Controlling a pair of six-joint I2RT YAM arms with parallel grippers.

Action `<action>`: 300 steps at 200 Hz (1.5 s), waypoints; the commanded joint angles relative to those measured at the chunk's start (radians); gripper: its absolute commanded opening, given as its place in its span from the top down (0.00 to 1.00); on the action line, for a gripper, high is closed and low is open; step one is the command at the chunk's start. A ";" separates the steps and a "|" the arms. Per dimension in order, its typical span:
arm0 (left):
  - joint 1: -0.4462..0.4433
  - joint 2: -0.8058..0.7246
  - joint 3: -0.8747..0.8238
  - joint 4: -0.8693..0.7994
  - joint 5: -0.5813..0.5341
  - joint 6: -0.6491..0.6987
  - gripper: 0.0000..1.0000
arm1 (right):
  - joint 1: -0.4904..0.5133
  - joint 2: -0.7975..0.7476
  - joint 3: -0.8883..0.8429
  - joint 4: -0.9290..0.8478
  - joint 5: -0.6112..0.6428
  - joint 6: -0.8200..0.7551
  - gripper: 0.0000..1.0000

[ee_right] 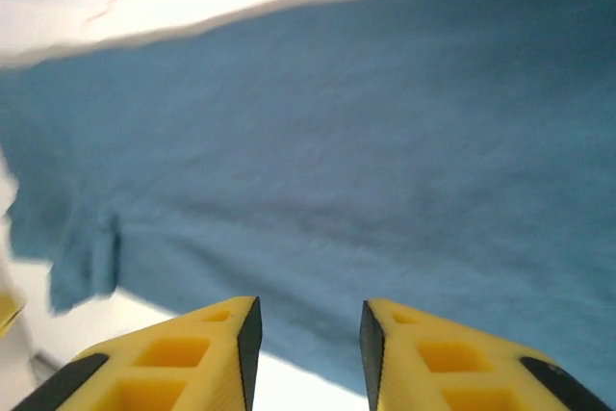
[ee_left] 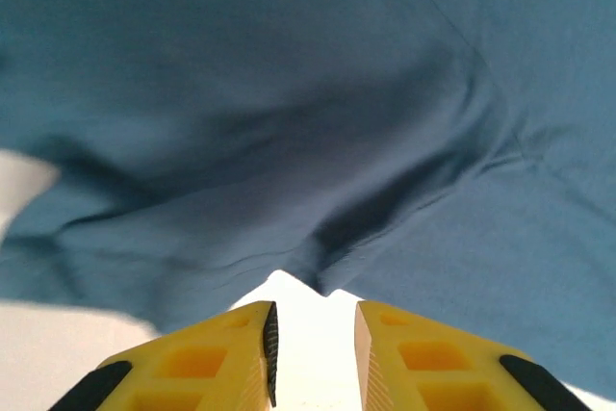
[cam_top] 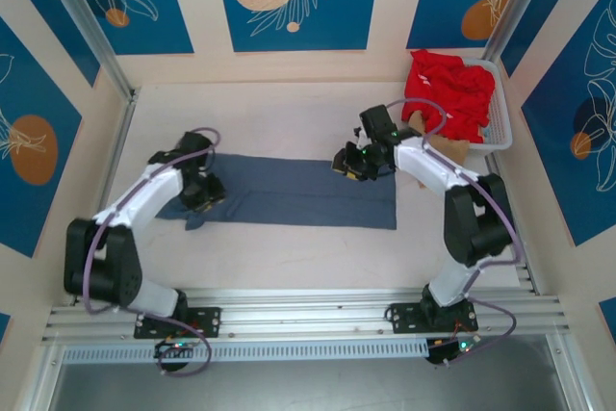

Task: Fold and stack the t-shirts

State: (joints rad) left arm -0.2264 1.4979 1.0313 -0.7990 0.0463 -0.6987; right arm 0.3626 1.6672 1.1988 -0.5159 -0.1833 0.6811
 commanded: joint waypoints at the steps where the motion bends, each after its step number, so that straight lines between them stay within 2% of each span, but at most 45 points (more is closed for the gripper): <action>1: -0.044 0.092 0.042 0.009 -0.004 0.186 0.70 | 0.006 -0.107 -0.094 0.168 -0.180 -0.032 0.63; 27: -0.068 0.144 0.063 0.032 -0.033 0.248 0.64 | 0.004 -0.169 -0.153 0.170 -0.180 0.002 0.63; 70: -0.085 0.198 0.062 0.040 -0.050 0.281 0.63 | -0.007 -0.179 -0.155 0.151 -0.168 0.008 0.63; 117: -0.116 0.246 0.073 0.032 -0.053 0.278 0.70 | -0.011 -0.152 -0.126 0.138 -0.161 0.014 0.64; 135: -0.127 0.228 0.069 0.036 -0.075 0.268 0.77 | -0.010 -0.143 -0.117 0.133 -0.154 0.015 0.64; 165: -0.142 0.207 0.092 0.012 -0.082 0.247 1.00 | -0.008 -0.137 -0.110 0.125 -0.138 0.016 0.66; 222: -0.155 0.208 0.159 -0.074 0.035 0.160 1.00 | -0.010 -0.133 -0.099 0.093 -0.122 0.002 0.67; 286: -0.171 0.270 0.175 -0.113 0.086 0.130 1.00 | -0.013 -0.111 -0.092 0.068 -0.124 -0.003 0.67; 290: -0.171 0.272 0.176 -0.119 0.084 0.130 0.94 | -0.013 -0.108 -0.090 0.065 -0.124 -0.004 0.67; 300: -0.171 0.267 0.175 -0.127 0.083 0.130 0.72 | -0.013 -0.104 -0.088 0.059 -0.128 -0.005 0.67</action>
State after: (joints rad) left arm -0.3843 1.7462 1.1889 -0.8627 0.1001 -0.5484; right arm 0.3550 1.5475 1.0805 -0.4149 -0.3031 0.6865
